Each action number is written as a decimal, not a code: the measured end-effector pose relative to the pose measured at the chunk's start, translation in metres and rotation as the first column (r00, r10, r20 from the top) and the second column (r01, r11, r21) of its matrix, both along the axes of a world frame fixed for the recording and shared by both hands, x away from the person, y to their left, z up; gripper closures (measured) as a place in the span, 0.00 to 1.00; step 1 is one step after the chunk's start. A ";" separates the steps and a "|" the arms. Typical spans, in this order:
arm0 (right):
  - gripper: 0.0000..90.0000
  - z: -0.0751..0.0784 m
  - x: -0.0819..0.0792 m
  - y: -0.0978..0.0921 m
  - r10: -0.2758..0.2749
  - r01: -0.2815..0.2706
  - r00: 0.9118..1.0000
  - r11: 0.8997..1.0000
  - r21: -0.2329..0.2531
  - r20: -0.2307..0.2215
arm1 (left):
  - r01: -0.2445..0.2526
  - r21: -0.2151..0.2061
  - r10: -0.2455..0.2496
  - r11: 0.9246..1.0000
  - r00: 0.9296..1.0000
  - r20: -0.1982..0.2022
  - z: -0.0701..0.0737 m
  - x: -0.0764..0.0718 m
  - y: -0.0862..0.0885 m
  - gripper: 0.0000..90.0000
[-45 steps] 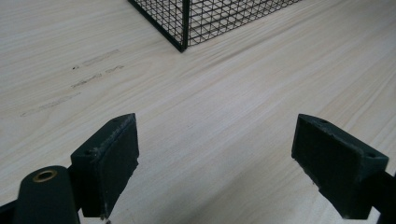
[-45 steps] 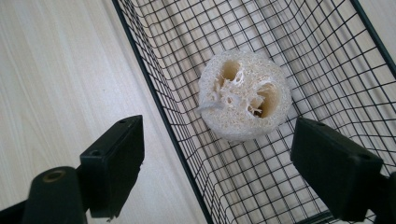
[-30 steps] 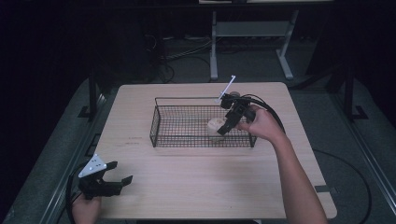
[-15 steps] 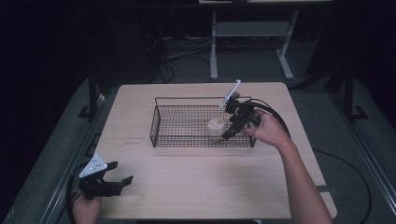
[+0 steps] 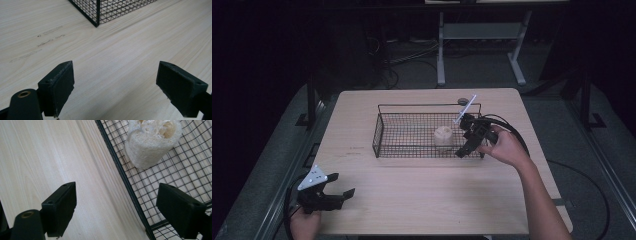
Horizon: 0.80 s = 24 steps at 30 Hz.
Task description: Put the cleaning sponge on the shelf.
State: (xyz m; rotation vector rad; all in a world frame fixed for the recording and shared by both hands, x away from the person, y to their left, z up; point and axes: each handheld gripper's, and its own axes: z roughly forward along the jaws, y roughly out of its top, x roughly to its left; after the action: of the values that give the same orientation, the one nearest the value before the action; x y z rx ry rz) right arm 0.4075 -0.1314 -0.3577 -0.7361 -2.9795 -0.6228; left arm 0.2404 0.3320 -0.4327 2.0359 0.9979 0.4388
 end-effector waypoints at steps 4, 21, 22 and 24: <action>0.18 0.003 -0.003 -0.004 -0.003 0.003 1.000 1.000 0.013 0.008 | 0.000 0.000 0.000 1.000 1.000 0.001 0.000 0.000 0.000 0.15; 0.18 0.005 -0.026 -0.023 -0.014 0.013 0.999 1.000 0.021 0.044 | -0.001 0.001 0.001 1.000 1.000 -0.001 0.000 0.000 0.000 0.15; 0.18 0.005 -0.027 -0.024 -0.014 0.013 0.999 1.000 0.022 0.046 | -0.001 0.001 0.001 1.000 1.000 0.000 0.000 0.000 0.000 0.15; 0.18 0.005 -0.028 -0.025 -0.017 0.015 0.999 1.000 0.023 0.048 | -0.002 0.001 0.002 1.000 1.000 0.000 0.000 0.000 0.000 0.15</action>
State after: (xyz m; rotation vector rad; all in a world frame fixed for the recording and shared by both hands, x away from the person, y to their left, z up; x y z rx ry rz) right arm 0.3793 -0.1568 -0.3529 -0.7549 -3.0078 -0.6834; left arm 0.2405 0.3322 -0.4327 2.0359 1.0001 0.4405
